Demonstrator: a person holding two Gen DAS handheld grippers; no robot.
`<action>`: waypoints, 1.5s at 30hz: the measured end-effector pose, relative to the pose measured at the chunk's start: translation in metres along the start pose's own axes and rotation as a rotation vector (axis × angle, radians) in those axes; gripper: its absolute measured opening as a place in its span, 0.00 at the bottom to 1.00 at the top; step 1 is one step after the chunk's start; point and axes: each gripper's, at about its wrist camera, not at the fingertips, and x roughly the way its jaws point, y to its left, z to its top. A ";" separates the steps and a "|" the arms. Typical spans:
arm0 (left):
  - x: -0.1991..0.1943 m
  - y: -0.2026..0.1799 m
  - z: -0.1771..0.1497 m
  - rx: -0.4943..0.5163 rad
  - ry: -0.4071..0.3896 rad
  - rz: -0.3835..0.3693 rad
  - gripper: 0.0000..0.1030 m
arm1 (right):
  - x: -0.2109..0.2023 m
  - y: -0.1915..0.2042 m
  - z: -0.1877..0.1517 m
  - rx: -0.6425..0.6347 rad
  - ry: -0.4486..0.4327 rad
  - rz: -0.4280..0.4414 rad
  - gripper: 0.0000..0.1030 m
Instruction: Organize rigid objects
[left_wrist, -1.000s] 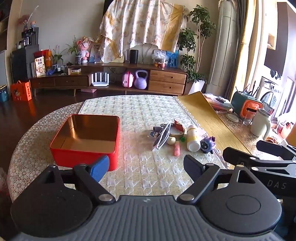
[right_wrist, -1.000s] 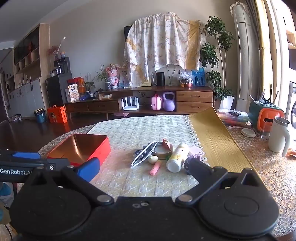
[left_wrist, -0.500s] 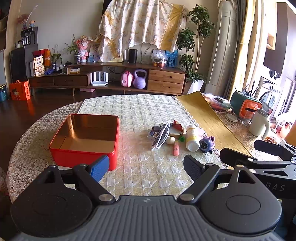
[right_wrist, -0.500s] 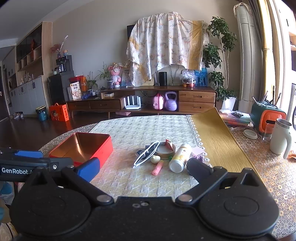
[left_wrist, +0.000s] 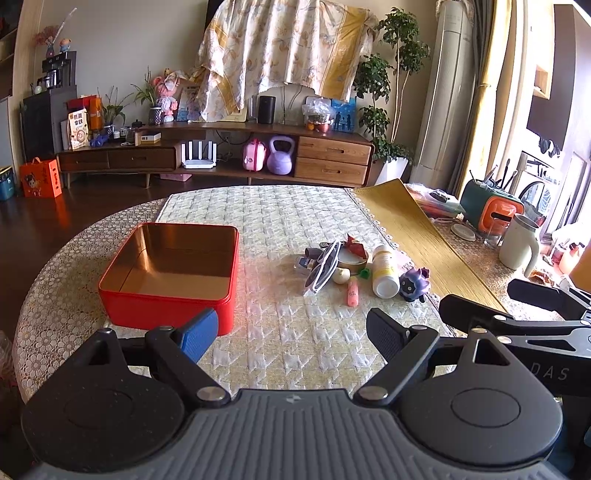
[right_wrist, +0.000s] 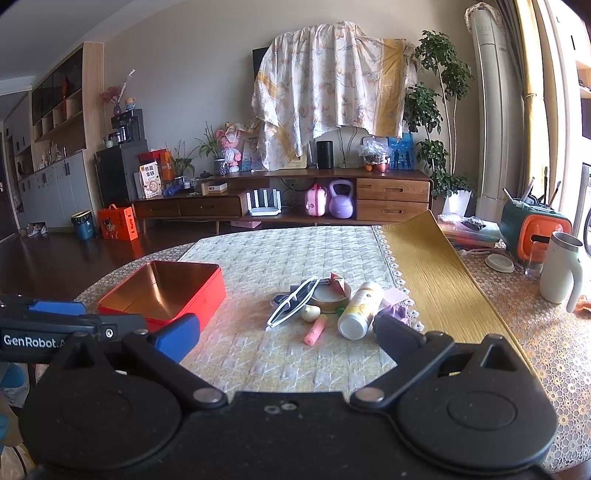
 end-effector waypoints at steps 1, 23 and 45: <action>0.000 0.001 0.000 -0.003 0.001 -0.003 0.85 | 0.000 0.000 0.000 0.000 0.000 0.000 0.99; 0.019 -0.004 -0.004 0.010 0.032 -0.004 0.85 | 0.015 -0.012 -0.016 -0.004 0.016 0.001 0.99; 0.159 -0.027 0.044 0.129 0.094 -0.060 0.85 | 0.112 -0.111 0.002 -0.097 0.151 -0.037 0.94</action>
